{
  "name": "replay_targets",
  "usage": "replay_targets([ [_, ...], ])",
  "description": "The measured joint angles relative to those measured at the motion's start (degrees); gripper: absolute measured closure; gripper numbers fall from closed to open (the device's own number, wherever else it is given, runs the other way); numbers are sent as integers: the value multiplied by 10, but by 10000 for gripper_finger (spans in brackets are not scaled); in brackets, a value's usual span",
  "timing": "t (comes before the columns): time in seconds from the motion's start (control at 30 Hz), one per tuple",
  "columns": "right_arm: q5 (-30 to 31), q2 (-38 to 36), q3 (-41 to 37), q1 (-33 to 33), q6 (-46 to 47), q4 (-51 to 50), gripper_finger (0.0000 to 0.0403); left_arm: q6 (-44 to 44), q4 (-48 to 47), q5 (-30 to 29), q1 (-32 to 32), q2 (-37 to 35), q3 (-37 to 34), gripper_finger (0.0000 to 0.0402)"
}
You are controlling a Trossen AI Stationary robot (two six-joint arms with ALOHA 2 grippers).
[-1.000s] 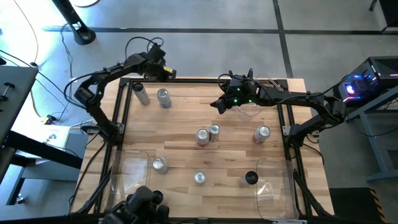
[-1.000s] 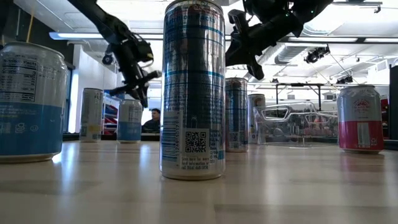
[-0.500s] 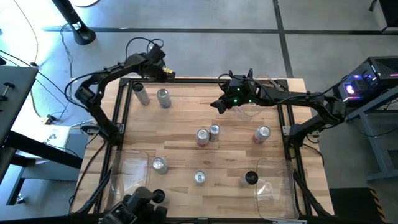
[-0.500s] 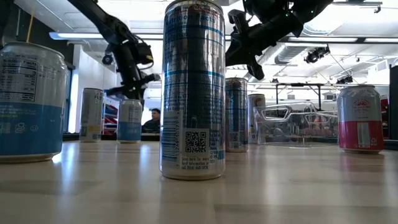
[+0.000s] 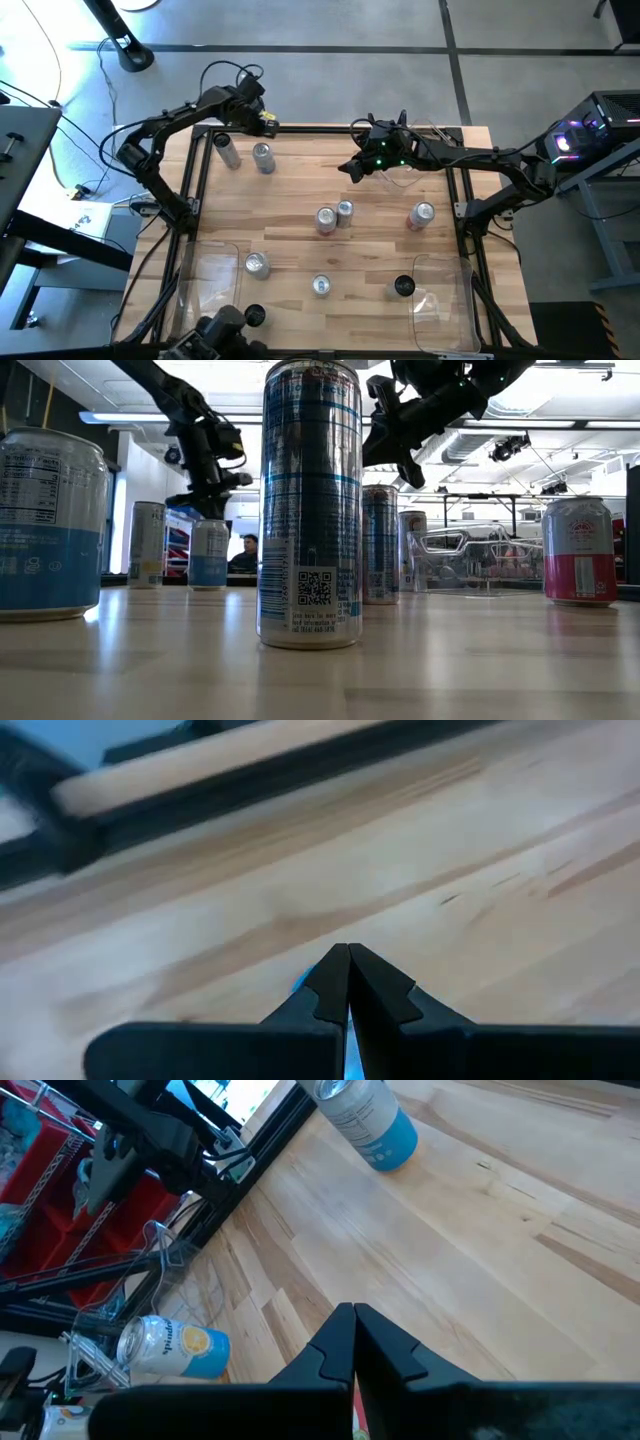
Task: Sort soda cans
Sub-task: Move the top blue-white soda can to the middle left of the table
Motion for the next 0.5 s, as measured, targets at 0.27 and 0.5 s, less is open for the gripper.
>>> replay_targets([
  [0.27,0,1,0,3,2,0,403,-8,-11,-1,-3,32,0,402],
  [0.5,0,1,0,3,1,0,403,-8,-18,14,-7,33,0,402],
])
